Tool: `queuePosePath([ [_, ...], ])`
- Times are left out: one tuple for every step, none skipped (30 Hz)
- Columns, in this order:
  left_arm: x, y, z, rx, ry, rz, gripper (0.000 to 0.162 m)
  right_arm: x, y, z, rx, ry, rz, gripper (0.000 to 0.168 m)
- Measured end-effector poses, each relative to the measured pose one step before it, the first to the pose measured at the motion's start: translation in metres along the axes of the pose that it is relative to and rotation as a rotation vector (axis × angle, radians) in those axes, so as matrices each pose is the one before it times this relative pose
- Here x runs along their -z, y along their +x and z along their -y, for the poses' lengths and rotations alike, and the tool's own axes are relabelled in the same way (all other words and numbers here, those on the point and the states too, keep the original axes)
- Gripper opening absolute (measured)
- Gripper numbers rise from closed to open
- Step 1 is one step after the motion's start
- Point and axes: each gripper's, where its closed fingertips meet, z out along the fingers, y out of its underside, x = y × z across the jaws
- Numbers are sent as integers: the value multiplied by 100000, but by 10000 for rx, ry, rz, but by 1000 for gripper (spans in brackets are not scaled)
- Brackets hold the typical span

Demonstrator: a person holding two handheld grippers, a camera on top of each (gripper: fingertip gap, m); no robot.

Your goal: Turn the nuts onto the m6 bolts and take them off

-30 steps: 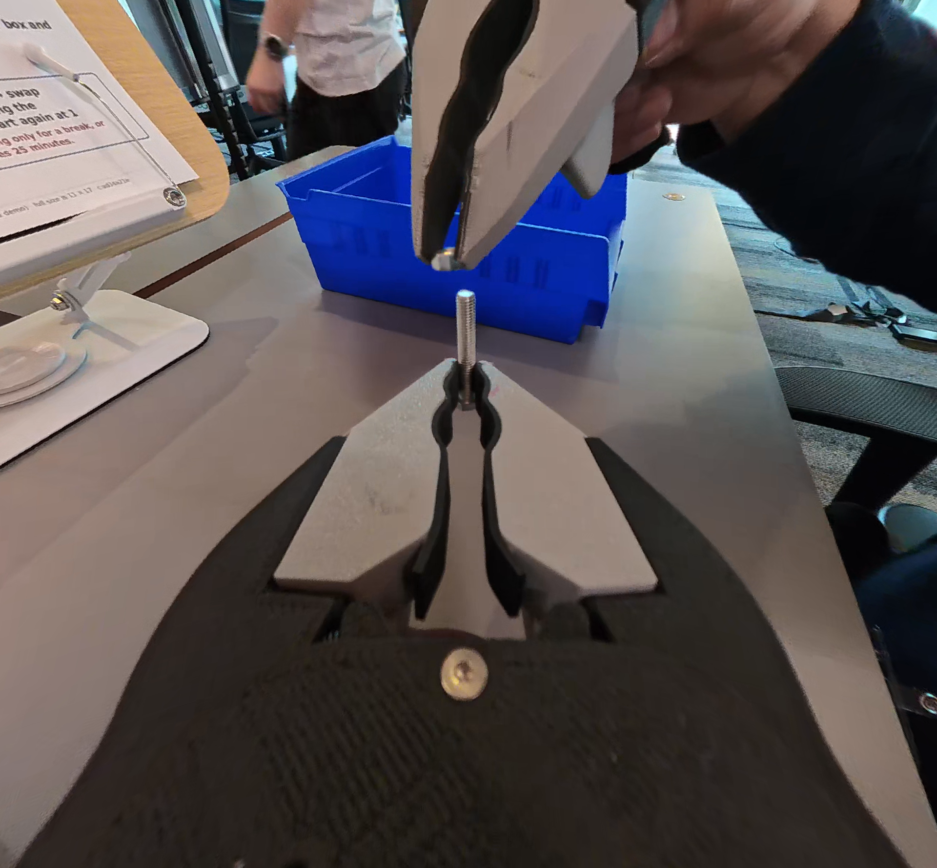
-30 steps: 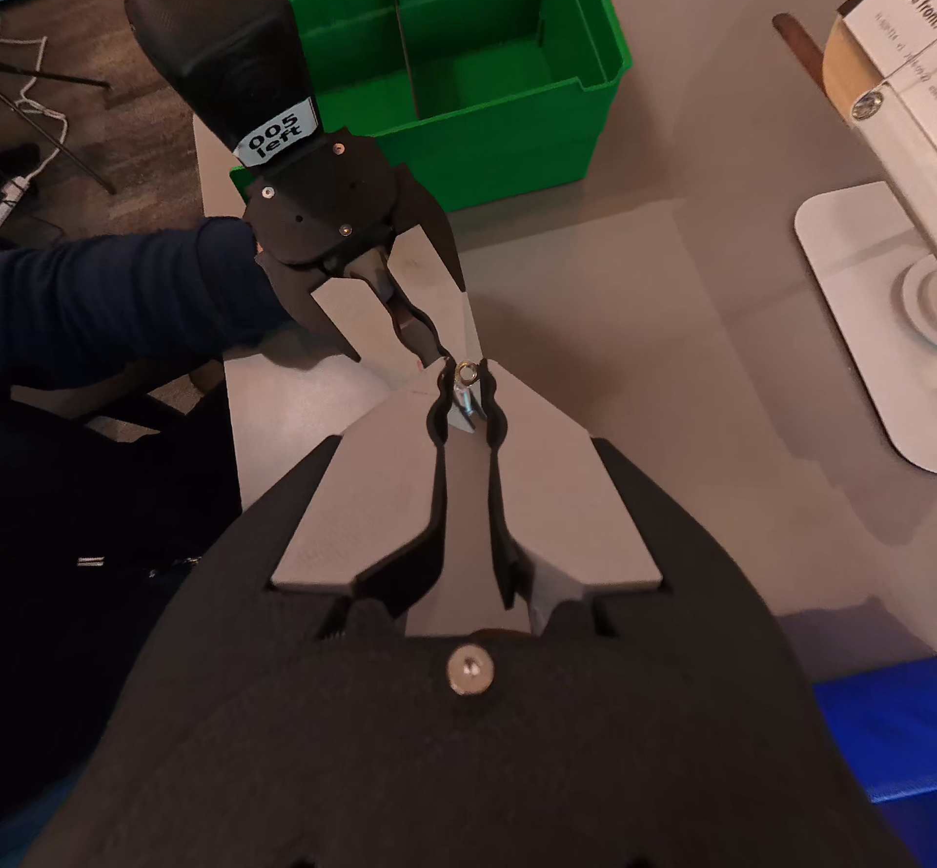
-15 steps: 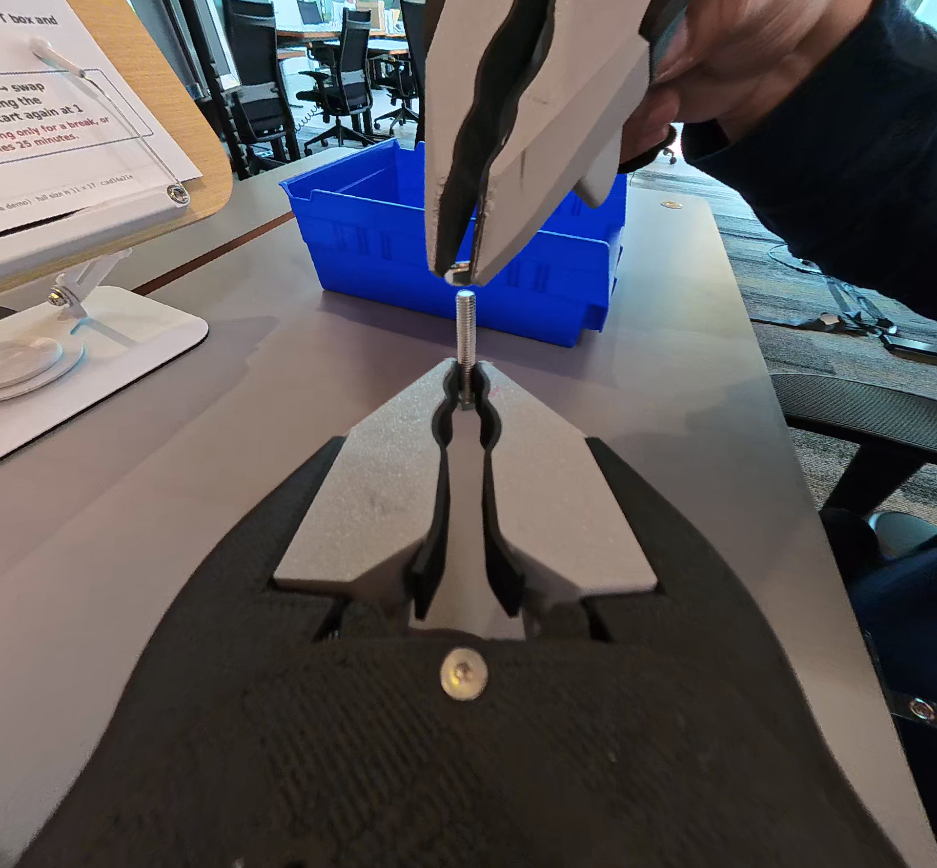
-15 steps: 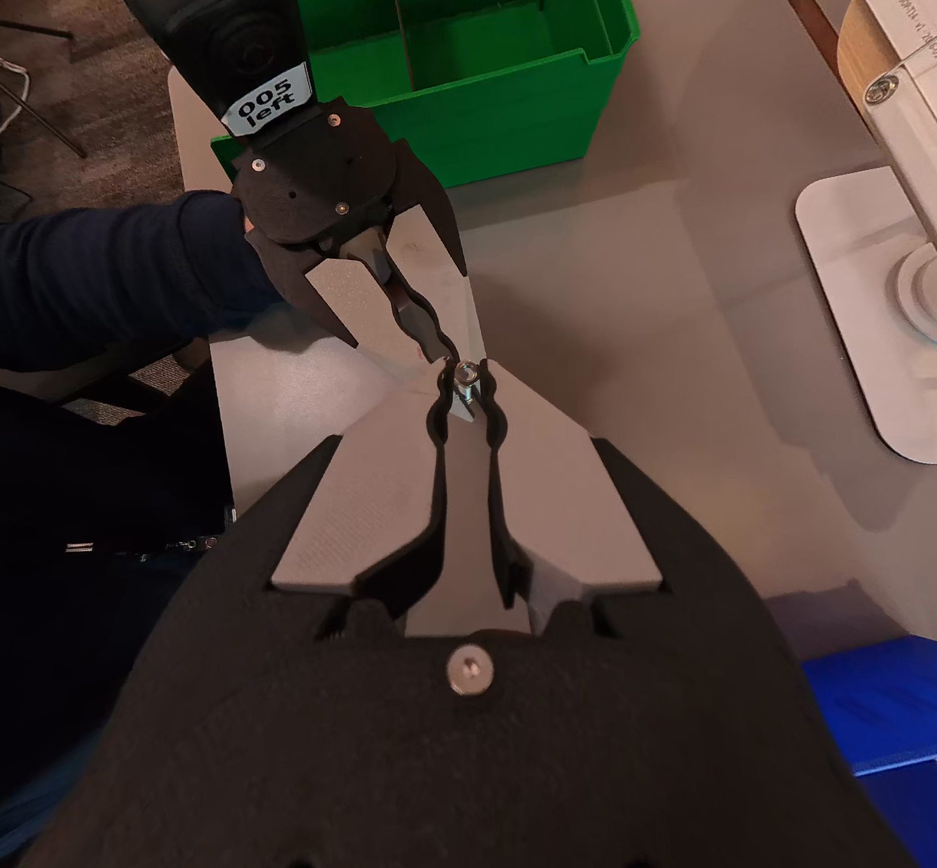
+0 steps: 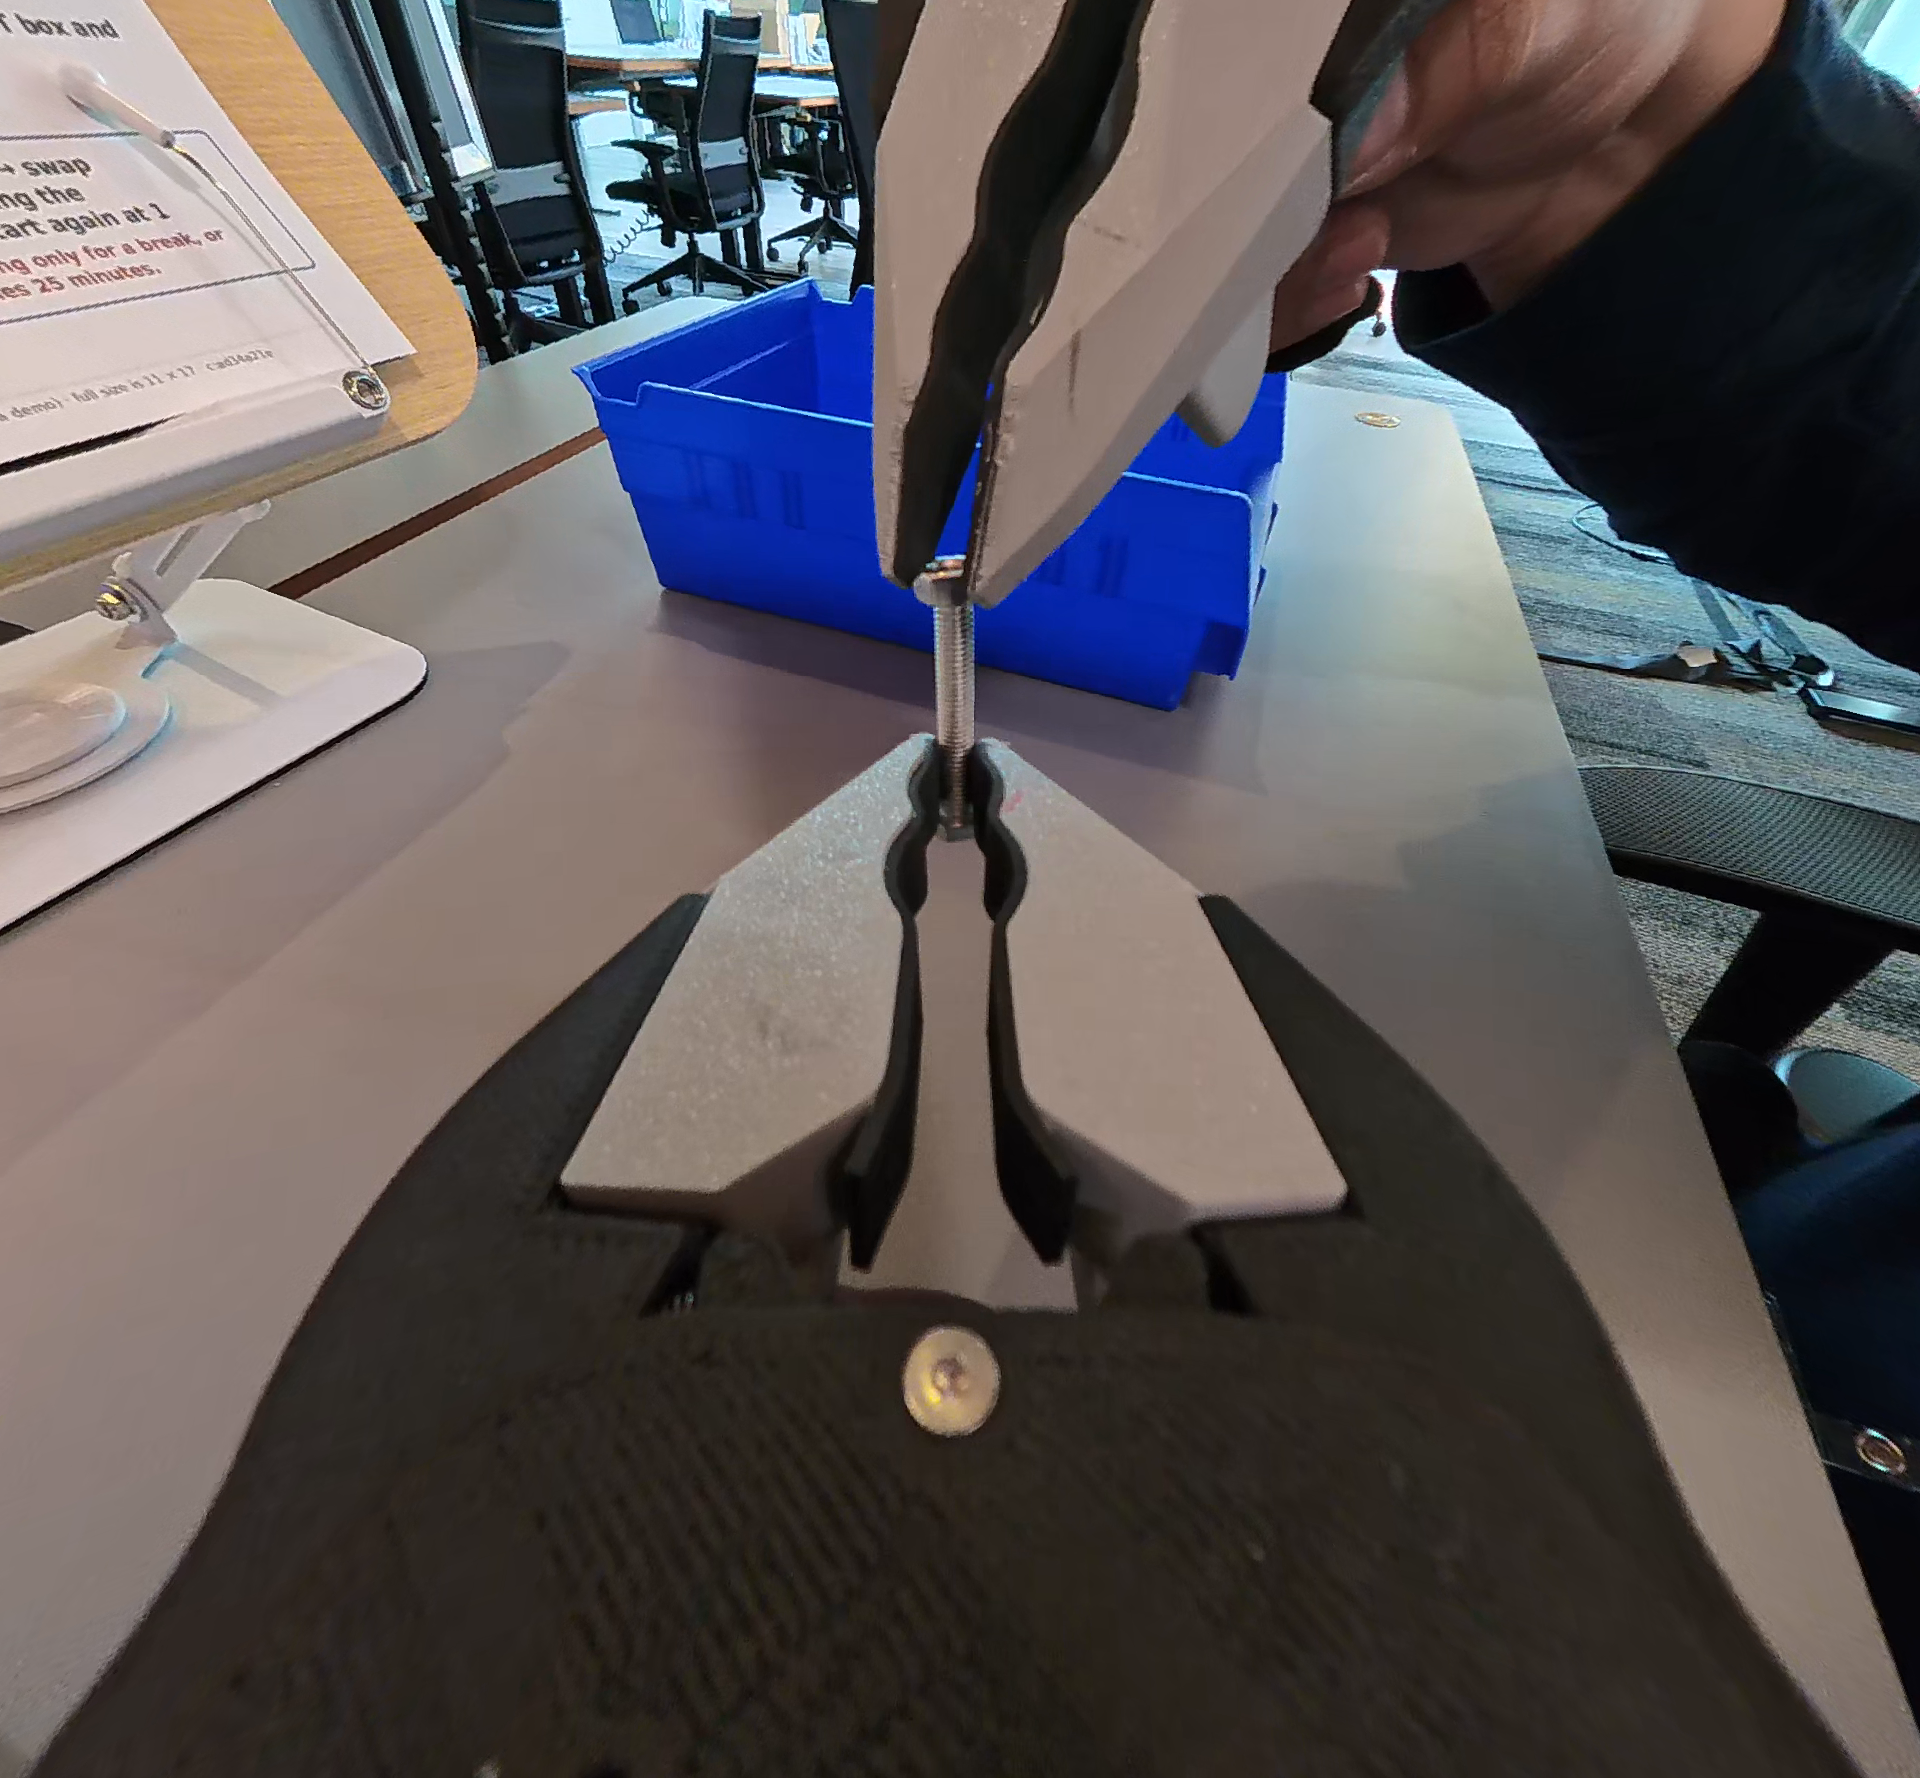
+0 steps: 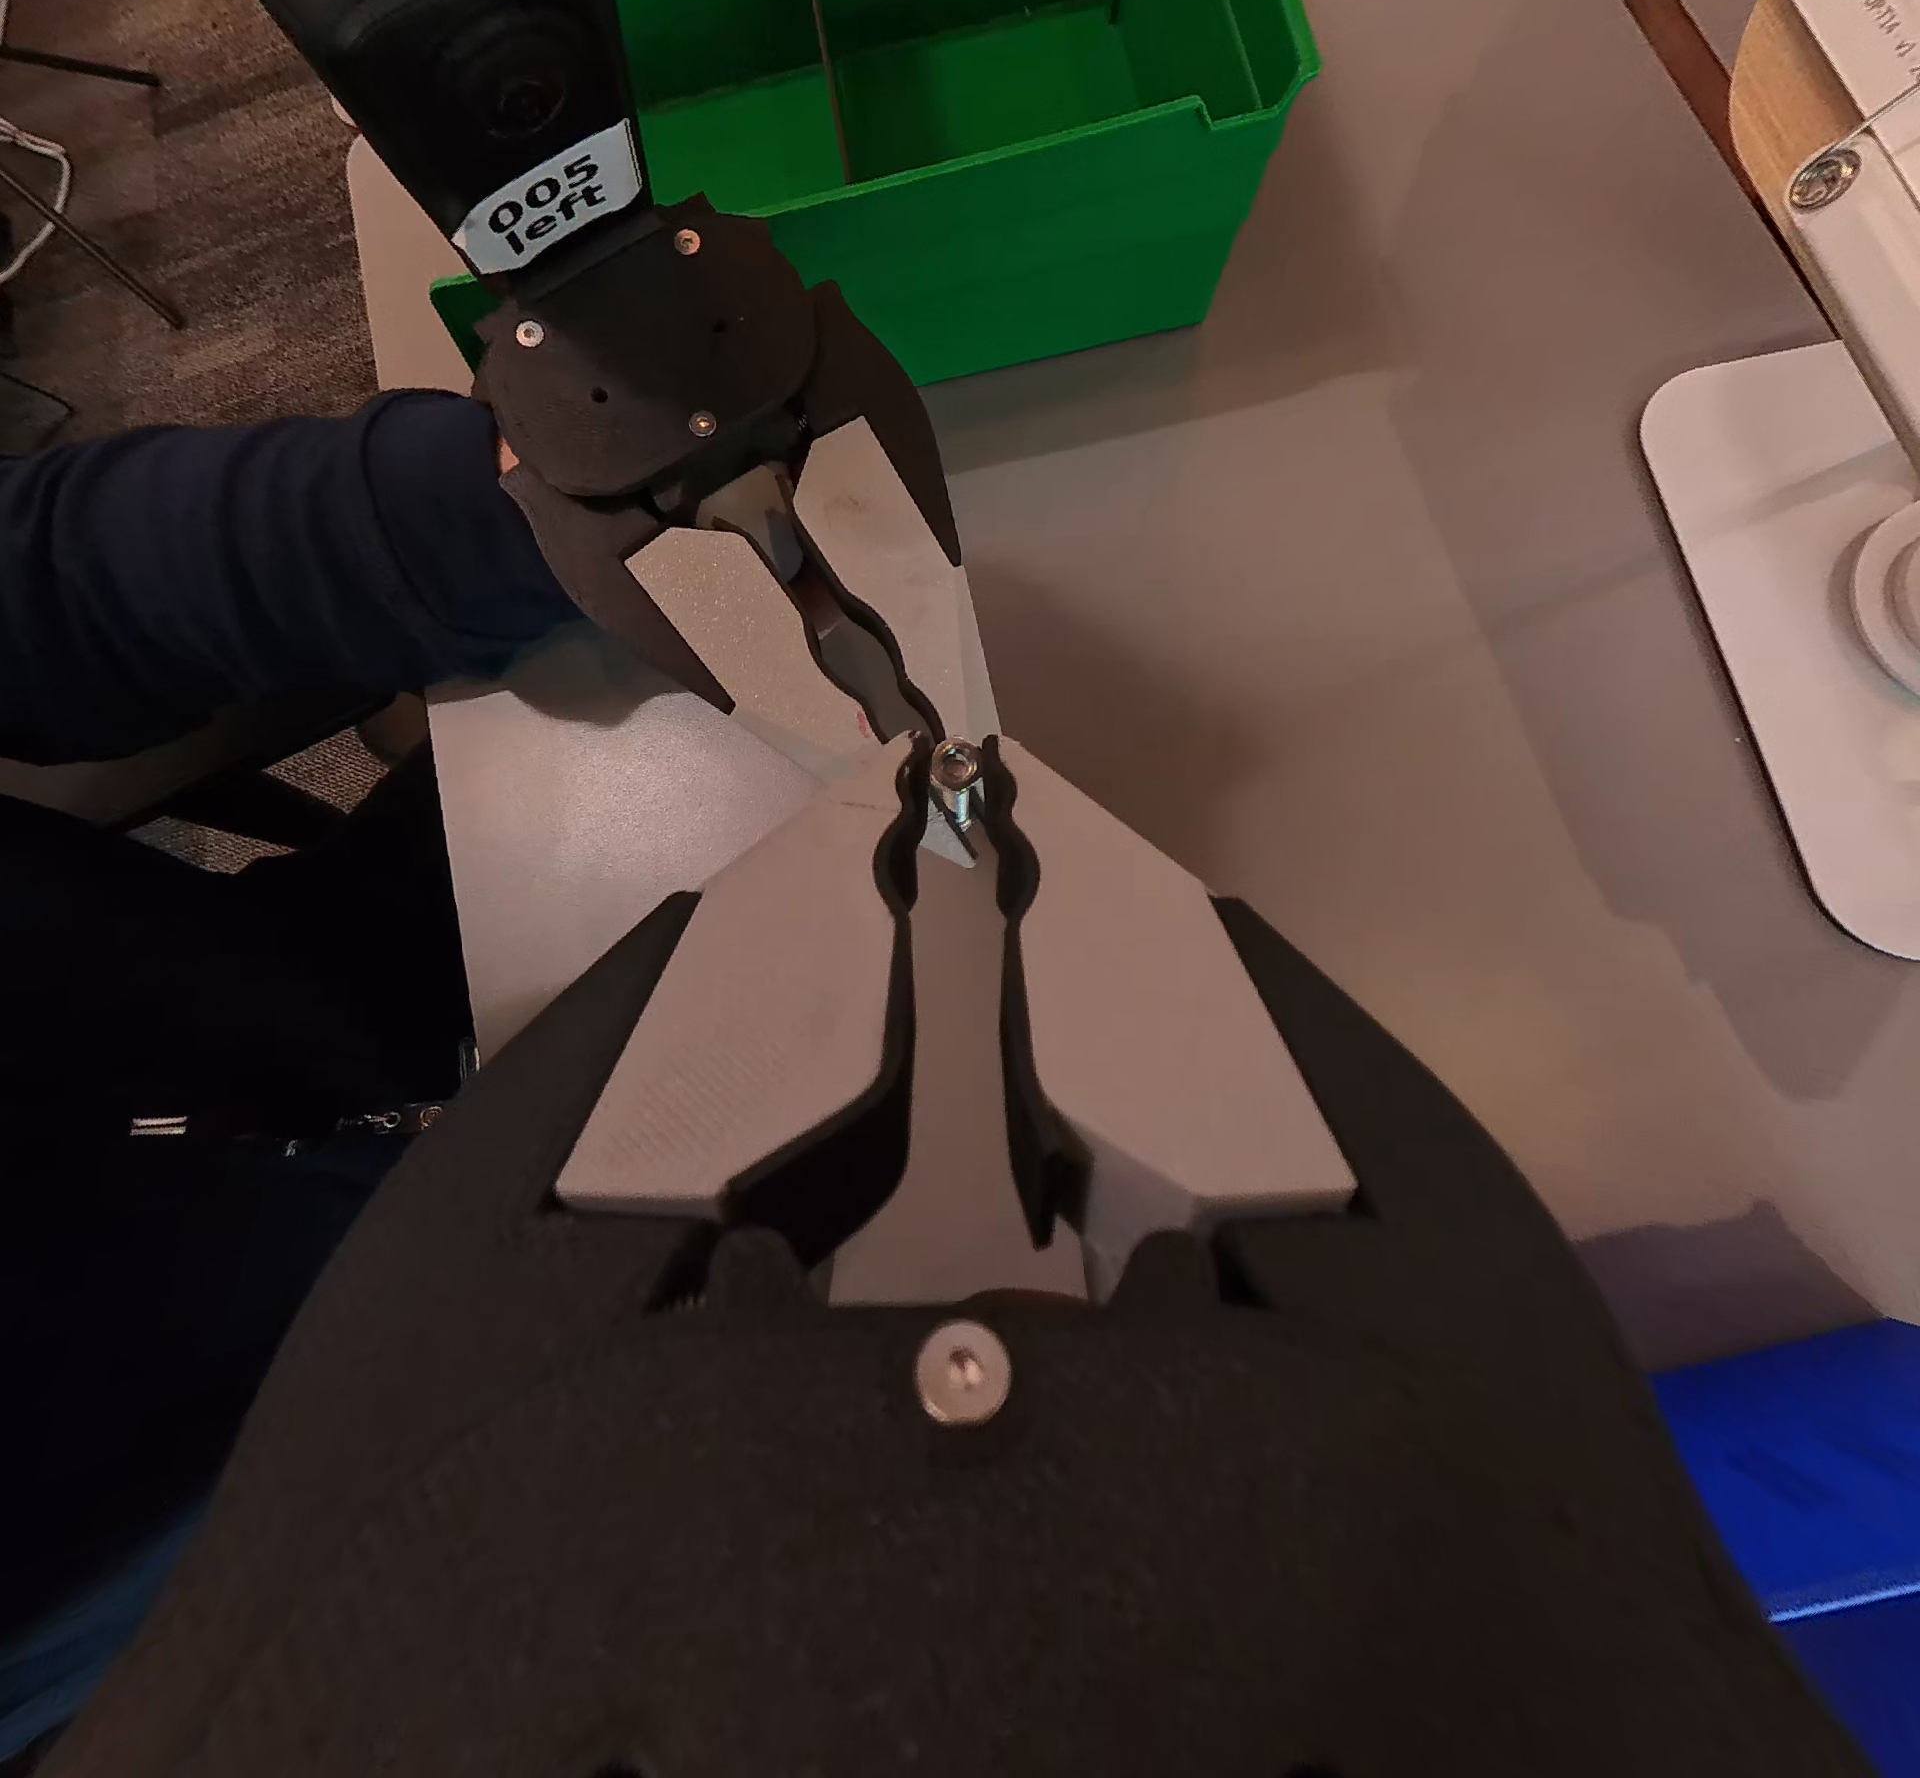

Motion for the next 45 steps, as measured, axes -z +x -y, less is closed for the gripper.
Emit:
queuePosePath([
  [37,-3,50,-6,29,9,2,-5,-18,14,10,-4,9,7],
  [18,-7,37,8,15,-2,2,-32,-25,-8,3,-15,12,7],
  [16,-21,4,9,-3,6,2,-44,16,-27,6,-19,-14,7],
  [0,8,-19,-11,-7,-2,2,-53,20,-43,13,-36,-13,7],
  [-26,4,-47,-14,-32,3,2,-41,-1,-32,11,-23,1,7],
  [-24,-11,-42,-17,-27,18,2,-35,11,-25,9,-22,-16,7],
  [-14,15,-9,-11,-8,1,2,-18,1,-2,11,-5,-10,7],
  [0,29,-6,-3,-4,-12,2,-13,-33,15,6,7,12,7],
  [-5,-13,-15,-2,-13,6,2,-27,-13,2,4,8,-2,7],
  [-5,2,-34,-5,-19,3,2,-21,16,-14,9,-10,-6,7],
  [-6,8,-40,1,-25,-4,2,-24,-9,-37,3,-26,2,7],
  [-31,11,-45,6,-24,-2,2,-24,13,-38,13,-27,-9,7],
  [-22,-11,-34,-2,-22,6,2,-25,17,-23,18,-26,-17,7],
  [-16,19,-48,-15,-23,-1,2,-19,-16,-45,21,-45,-6,7],
  [-25,-11,-57,-11,-33,5,2,-28,10,-53,26,-52,-22,7],
  [-17,-44,-58,-6,-41,32,2,-8,40,-66,36,-60,-53,7],
  [-23,-16,-75,-11,-47,12,2,-9,48,-92,51,-79,-59,7],
  [-9,54,-67,-25,-38,-21,2,-18,-15,-72,43,-65,-18,7],
  [-17,9,-31,-31,-27,3,2,-17,-33,-44,19,-46,-3,7],
  [-24,-28,-64,-12,-39,27,2,-19,47,-64,21,-62,-52,7],
  [-40,26,-87,9,-53,-16,2,-38,17,-89,35,-86,-45,7],
  [-39,53,-47,0,-20,-26,2,-43,-32,-51,40,-58,-14,7],
  [-46,12,-41,-18,-24,9,2,-25,-8,-53,38,-54,-32,7],
  [-30,6,-57,-17,-26,6,2,-22,5,-62,30,-66,-32,7],
  [-13,25,-13,7,-4,-17,2,-11,-13,-22,19,-32,-11,7],
  [1,-13,33,20,26,2,2,8,10,49,-4,22,-17,7],
  [31,-35,62,20,38,3,2,26,-1,68,-27,36,1,7],
  [43,2,55,17,35,-13,2,33,-9,44,-25,33,22,7],
  [33,-24,60,14,37,8,2,43,10,51,-13,39,8,7],
  [20,-13,57,6,33,3,2,33,-4,49,-6,43,7,7],
  [9,8,35,4,22,-5,2,16,3,18,-13,34,13,7],
  [-8,0,3,3,9,1,2,-1,-1,6,-19,29,14,7],
  [-16,-18,-12,-10,-4,16,2,-22,15,4,-19,37,10,7],
  [-7,4,2,-16,1,9,2,-32,2,6,-27,42,23,7],
  [-20,-8,-4,-6,2,10,2,-24,-16,19,-37,52,38,7],
  [-4,-21,32,-2,25,16,2,-7,0,41,-38,69,26,7],
  [9,-3,33,21,27,-9,2,6,0,44,-37,71,26,7],
  [20,-23,40,18,26,1,2,13,-2,36,-29,70,17,7],
  [16,-19,29,10,25,3,2,26,9,31,-19,62,7,7],
  [5,1,10,18,8,-5,2,9,6,9,-14,46,5,7],
  [2,-13,3,4,2,2,2,-8,8,7,-3,40,2,7],
  [-11,-11,8,-3,4,10,2,1,6,11,0,39,-3,7],
  [-7,-4,-9,4,0,-1,2,0,7,-6,-6,30,1,7],
  [7,-5,8,11,7,-4,2,7,-7,6,-6,40,4,7],
  [-1,-2,23,15,17,-5,2,16,6,19,-3,48,4,7],
])
